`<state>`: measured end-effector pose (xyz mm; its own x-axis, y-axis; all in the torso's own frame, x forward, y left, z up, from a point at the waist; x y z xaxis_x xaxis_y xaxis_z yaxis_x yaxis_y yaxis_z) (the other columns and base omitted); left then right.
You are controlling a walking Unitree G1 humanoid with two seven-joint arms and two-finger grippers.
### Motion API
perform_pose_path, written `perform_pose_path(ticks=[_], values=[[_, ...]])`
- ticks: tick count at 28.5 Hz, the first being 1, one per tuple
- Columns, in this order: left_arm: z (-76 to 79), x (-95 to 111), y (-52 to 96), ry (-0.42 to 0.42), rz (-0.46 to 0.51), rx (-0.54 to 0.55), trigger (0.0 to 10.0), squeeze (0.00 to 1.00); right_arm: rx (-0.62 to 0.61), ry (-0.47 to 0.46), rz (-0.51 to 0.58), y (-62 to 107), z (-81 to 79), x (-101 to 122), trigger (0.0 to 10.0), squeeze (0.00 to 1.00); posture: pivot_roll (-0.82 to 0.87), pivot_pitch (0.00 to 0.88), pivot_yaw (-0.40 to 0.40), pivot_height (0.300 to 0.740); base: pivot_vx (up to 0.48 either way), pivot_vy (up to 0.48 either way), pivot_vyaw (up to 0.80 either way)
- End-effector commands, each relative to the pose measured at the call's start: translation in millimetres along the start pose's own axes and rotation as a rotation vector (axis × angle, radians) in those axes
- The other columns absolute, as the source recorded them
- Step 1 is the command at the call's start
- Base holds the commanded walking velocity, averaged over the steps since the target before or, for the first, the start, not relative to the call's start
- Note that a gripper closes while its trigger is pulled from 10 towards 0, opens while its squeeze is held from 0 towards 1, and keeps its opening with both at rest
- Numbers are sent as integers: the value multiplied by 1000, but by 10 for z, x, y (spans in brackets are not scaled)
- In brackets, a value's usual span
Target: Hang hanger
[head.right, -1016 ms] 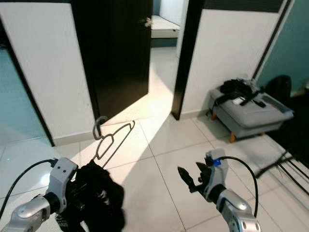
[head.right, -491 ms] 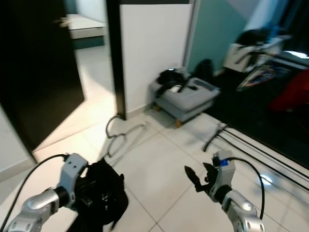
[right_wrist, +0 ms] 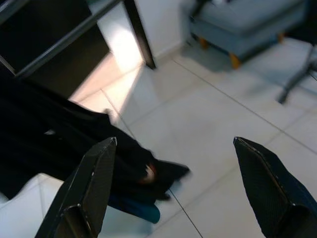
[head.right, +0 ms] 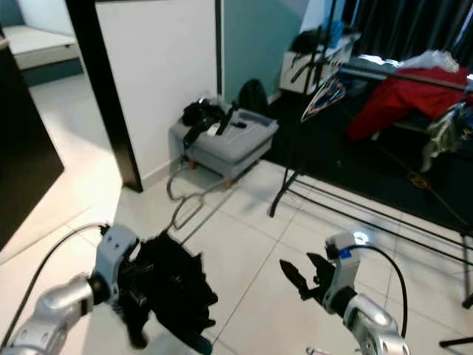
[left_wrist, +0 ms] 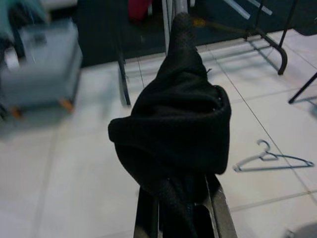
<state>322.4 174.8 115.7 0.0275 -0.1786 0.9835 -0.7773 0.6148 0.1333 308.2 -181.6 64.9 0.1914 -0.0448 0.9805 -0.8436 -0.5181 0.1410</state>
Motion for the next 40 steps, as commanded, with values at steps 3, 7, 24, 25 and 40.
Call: perform_pose_path(ticks=[3, 7, 24, 25, 40], values=[[-36, 360, -11, -70, 65, -56, 10000, 0, 54, -20, 59, -9, -70, 126, 10000, 0, -7, 0, -39, 740, 0, 0, 0], [-24, 759, 8, -158, 125, -152, 10000, 0, 245, -45, 101, 72, -313, 270, 10000, 0, -17, 0, -27, 740, 0, 0, 0], [296, 1602, 74, -280, 297, -372, 10000, 0, 515, -12, 83, 240, -688, 423, 10000, 0, -19, 0, -22, 740, 0, 0, 0], [303, 1625, 78, -287, 300, -377, 10000, 0, 505, -6, 84, 224, -676, 427, 10000, 0, -19, 0, -22, 740, 0, 0, 0], [402, 1800, 81, -305, 343, -405, 10000, 0, 506, 26, 139, 63, -757, 599, 0, 0, -21, 0, -15, 740, 0, 0, 0]])
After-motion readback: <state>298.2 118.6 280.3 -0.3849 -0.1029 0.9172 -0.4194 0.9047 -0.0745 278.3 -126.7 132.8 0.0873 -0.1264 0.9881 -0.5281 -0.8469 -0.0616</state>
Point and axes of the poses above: a point about 5 cm out from each wrist's last joint towards the gripper, its own y axis pointing back from the gripper into the wrist, its own x axis along the axis of the wrist's last joint, z = x × y, the point moved 5 cm from there along -y, pointing out of the wrist towards the gripper, and after that the axes turned 7 degrees about y, right-handed, at the moved point
